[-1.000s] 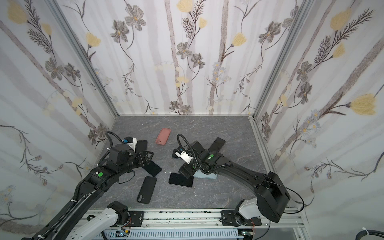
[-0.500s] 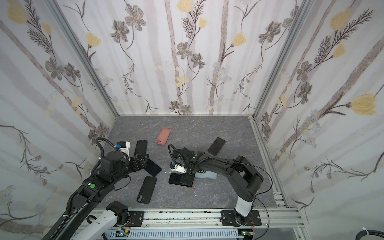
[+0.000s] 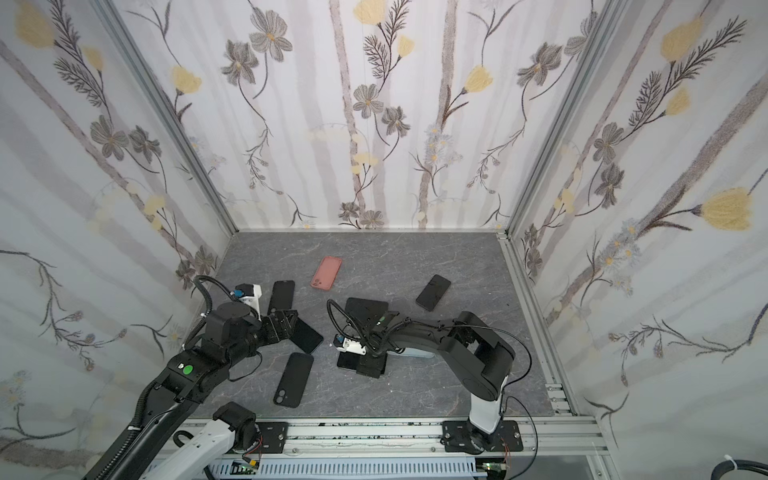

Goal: Put the phone into the phone case
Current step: 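Lower the right gripper onto the purple-edged black phone and grasp it, then lift the purple-edged phone with the right gripper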

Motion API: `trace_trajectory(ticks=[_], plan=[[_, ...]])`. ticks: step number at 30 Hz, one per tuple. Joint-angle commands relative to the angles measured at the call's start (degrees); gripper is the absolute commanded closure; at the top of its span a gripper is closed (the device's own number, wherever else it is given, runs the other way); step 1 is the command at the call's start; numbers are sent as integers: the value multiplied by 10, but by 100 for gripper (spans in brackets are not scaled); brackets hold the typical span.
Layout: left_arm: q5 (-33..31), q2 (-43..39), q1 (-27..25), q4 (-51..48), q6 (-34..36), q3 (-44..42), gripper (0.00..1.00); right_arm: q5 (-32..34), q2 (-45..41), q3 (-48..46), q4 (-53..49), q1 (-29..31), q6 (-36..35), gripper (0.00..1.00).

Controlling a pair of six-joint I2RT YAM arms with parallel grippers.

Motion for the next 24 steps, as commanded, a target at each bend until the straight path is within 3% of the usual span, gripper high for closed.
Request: trace_trajectory(ticks=[1, 16, 24], plan=[[-12, -3, 0, -6, -7, -4, 14, 7, 12, -4, -5, 4, -6, 7], [-14, -6, 0, -11, -6, -7, 14, 54, 13, -18, -9, 15, -15, 11], [-14, -12, 1, -13, -12, -7, 15, 54, 28, -9, -23, 19, -17, 25]])
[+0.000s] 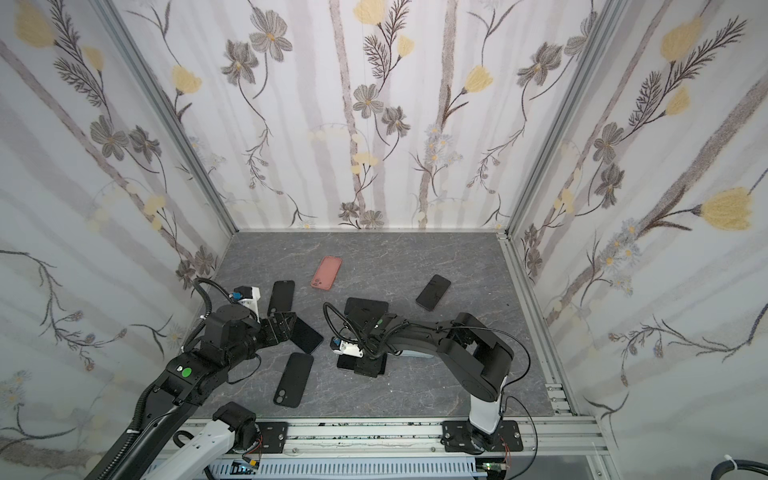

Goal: Put the phone into the phone case
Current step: 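Lift the purple-edged phone with the right gripper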

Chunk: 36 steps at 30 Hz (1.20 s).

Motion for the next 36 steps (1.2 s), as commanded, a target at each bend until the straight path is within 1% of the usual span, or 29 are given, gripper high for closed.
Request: trace_trajectory(ticks=[1, 9, 10, 14, 24, 32, 36], plan=[[-9, -1, 0, -2, -10, -1, 15, 48, 18, -5, -35, 2, -16, 28], [-7, 8, 1, 1, -14, 1, 15, 48, 7, -3, -27, 3, -19, 43], [-7, 9, 1, 2, -16, 2, 15, 47, 4, -4, -25, 3, -21, 46], [-4, 19, 0, 6, -22, 6, 15, 48, -8, -4, -21, 1, -21, 51], [28, 41, 0, 21, -27, 8, 15, 30, -63, -8, 9, -6, -10, 55], [91, 64, 1, 53, -21, -4, 17, -11, -110, -21, 55, -26, 21, 56], [141, 82, 1, 81, -24, -7, 19, -19, -130, -24, 73, -36, 35, 56]])
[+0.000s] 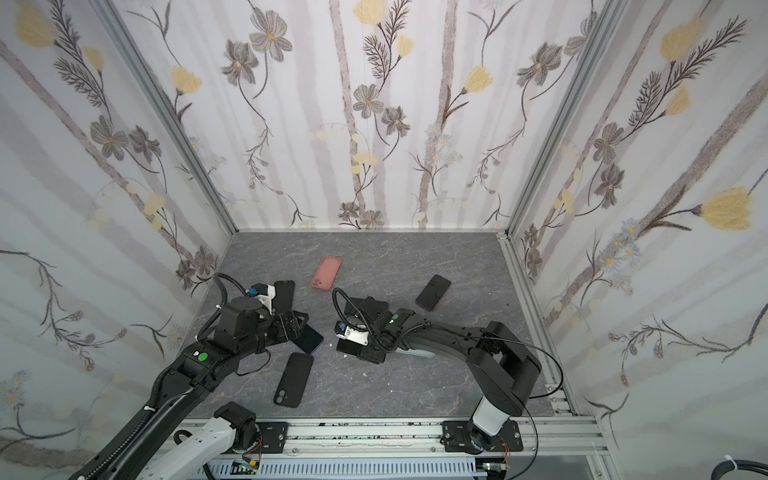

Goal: Put the phone into the phone case
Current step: 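Lift the purple-edged phone with the right gripper, then carry the phone toward the left gripper while the left gripper reaches toward it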

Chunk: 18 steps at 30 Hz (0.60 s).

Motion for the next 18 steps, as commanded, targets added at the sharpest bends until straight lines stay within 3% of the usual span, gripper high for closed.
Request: trace_trajectory(ticks=[1, 11, 18], plan=[[64, 11, 1, 49, -8, -5, 19, -24, -18, -3, 41, -8, 20, 56], [239, 51, 2, 192, -54, -18, 20, -36, -100, -24, 82, -36, 67, 56], [288, 104, 1, 202, -54, 14, 22, -32, -132, -41, 120, -43, 93, 56]])
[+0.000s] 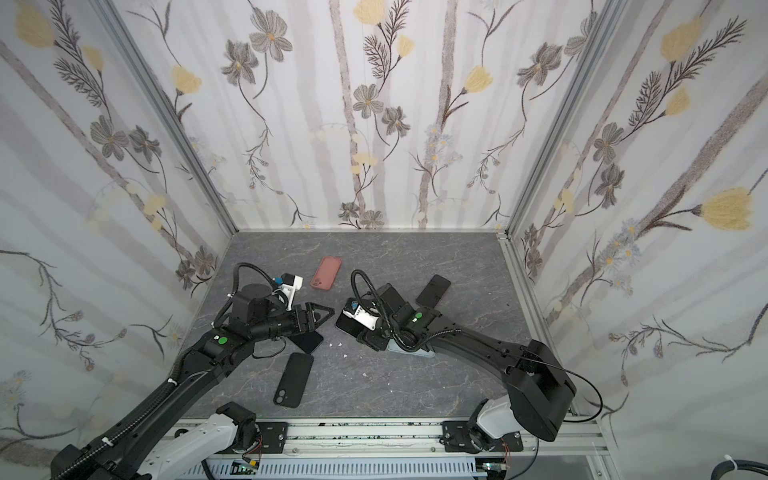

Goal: Put the phone into the phone case
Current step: 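Carry the phone toward the left gripper while the left gripper reaches toward it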

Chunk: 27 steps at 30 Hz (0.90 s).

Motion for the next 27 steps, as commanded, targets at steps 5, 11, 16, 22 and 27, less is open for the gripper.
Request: trace_trajectory(ticks=[5, 11, 16, 22, 27], plan=[[62, 24, 1, 47, -20, 16, 25, -1, -30, -10, 64, -8, 24, 56], [97, 37, 1, 65, -35, 26, 31, 5, -38, -13, 67, -11, 17, 56], [107, 39, 1, 74, -33, 20, 34, 1, -41, -12, 70, -12, 17, 56], [81, 48, 1, 45, -15, 23, 34, -8, -54, -16, 80, -11, 18, 56], [67, 48, 1, 44, -5, 23, 33, -4, -63, -19, 82, -12, 19, 56]])
